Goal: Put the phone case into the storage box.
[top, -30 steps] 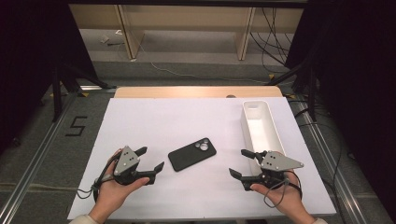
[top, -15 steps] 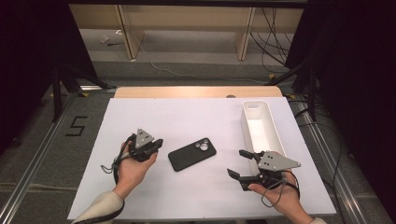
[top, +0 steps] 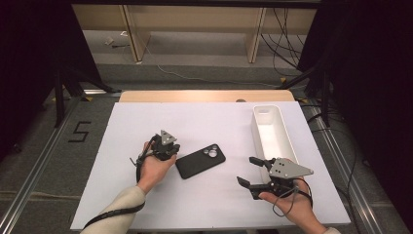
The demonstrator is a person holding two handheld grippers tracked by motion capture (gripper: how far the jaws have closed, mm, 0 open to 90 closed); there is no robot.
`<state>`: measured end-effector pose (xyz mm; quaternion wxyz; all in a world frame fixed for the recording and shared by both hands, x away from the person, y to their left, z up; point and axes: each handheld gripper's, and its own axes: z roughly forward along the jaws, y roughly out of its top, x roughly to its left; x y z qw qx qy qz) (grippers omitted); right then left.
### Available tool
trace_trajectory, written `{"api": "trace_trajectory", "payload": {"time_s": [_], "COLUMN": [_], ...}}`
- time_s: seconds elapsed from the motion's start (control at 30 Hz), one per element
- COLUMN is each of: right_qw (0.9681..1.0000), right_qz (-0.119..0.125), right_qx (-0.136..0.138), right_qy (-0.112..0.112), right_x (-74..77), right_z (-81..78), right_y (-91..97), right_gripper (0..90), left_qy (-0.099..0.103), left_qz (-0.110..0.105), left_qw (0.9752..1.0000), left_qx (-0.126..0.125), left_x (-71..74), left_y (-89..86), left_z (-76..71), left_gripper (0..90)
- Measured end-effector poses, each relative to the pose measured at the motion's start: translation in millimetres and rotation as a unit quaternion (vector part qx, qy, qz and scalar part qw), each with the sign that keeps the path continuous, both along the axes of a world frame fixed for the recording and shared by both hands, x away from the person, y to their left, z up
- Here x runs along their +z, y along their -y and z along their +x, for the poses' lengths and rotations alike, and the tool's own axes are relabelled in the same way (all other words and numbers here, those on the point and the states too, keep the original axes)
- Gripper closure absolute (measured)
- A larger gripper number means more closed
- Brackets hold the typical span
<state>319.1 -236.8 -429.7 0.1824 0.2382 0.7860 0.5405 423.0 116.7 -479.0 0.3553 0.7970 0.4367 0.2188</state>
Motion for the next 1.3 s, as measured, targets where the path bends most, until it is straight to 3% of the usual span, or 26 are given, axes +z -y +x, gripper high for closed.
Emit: {"api": "trace_trajectory", "payload": {"time_s": [0.33,1.3], "right_qw": [1.0000,1.0000], "right_qz": [0.000,-0.001], "right_qx": [0.001,-0.001], "right_qy": [-0.001,-0.002], "right_x": [-0.7,-0.9], "right_z": [0.4,0.6], "right_y": [-0.3,0.1], "right_gripper": [24.1,24.1], "left_qy": [-0.021,-0.031], "left_qz": [0.005,0.026], "left_qw": [0.9998,0.9991], "left_qx": [-0.003,-0.012], "left_x": [-6.7,-12.1], "left_y": [2.1,4.6], "left_z": [2.2,1.4], "left_gripper": [89.6,89.6]}}
